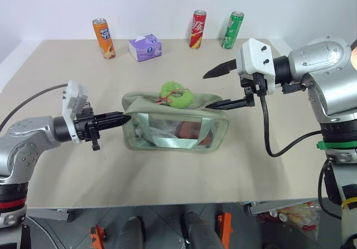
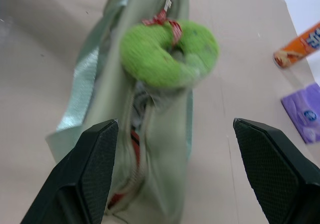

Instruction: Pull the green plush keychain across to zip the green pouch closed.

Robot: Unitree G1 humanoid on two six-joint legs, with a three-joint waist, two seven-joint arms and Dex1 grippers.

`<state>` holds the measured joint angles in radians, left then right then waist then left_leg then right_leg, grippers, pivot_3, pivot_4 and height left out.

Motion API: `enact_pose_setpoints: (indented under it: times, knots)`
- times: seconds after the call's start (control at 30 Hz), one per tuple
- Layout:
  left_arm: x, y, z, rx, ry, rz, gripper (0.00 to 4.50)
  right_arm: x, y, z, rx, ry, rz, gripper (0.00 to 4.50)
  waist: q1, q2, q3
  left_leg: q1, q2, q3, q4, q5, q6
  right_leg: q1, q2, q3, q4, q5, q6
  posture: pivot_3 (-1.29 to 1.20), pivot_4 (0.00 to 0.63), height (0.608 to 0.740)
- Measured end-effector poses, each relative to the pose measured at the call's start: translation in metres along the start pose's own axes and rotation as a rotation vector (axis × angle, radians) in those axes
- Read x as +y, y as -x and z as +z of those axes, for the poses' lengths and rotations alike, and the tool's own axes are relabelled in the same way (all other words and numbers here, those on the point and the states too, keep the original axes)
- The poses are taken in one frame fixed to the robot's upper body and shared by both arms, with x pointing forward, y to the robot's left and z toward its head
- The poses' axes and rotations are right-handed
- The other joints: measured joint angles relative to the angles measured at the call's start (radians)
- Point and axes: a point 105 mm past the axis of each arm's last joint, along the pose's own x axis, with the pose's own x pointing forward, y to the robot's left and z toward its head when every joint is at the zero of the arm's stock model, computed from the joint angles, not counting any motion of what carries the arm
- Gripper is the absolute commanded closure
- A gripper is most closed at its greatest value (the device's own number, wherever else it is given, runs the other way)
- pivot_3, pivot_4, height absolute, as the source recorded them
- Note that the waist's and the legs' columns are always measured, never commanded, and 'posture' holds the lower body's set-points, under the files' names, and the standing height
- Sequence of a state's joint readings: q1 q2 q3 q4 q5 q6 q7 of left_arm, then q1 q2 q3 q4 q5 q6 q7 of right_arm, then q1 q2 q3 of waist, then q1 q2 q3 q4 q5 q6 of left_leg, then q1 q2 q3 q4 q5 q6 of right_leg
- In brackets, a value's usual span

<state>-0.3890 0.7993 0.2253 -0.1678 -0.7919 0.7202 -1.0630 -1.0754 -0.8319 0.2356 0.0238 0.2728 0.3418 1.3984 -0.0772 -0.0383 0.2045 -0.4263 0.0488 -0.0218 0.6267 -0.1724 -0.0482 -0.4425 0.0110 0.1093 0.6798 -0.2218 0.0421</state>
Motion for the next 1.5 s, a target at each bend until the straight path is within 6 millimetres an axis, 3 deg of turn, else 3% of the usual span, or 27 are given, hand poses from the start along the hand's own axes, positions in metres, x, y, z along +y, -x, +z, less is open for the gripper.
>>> enact_pose_setpoints:
  times: [0.37,0.7,1.43,1.47,1.5]
  knots:
    - [0.001,0.001,0.0,-0.006,0.006,0.012,4.5,-0.005,-0.014,0.029,-0.105,0.067,0.037,0.7,-0.001,0.0,0.0,0.0,0.0,0.0,0.0,0.0,0.0,0.0,0.0,0.0,0.0,0.0,0.0,0.0,0.15,0.74]
    - [0.001,0.001,0.001,-0.009,0.008,0.011,4.5,-0.008,-0.013,0.017,-0.039,0.142,0.016,0.7,0.0,0.0,0.0,0.0,0.001,0.0,-0.001,0.0,0.0,0.0,0.0,-0.001,0.0,0.0,0.0,0.0,0.15,0.74]
    - [0.002,0.0,0.002,-0.014,0.011,0.019,4.5,-0.007,-0.052,0.011,-0.008,0.253,0.007,0.7,0.0,0.0,0.0,0.0,0.001,0.0,-0.001,0.0,0.0,0.0,0.0,-0.001,0.0,0.0,0.0,0.0,0.15,0.74]
    - [0.002,0.0,0.002,-0.015,0.011,0.02,4.5,-0.007,-0.052,0.011,-0.01,0.252,0.009,1.22,0.0,0.0,0.0,0.0,0.0,0.0,-0.001,0.0,0.0,0.0,0.0,-0.001,0.0,0.0,0.0,0.0,0.15,0.74]
    - [0.002,0.0,0.002,-0.015,0.011,0.021,4.5,-0.007,-0.053,0.011,-0.011,0.252,0.013,1.44,0.0,0.0,0.0,0.0,0.0,0.0,-0.001,0.0,0.0,0.0,0.0,-0.001,0.0,0.001,0.0,0.0,0.15,0.74]
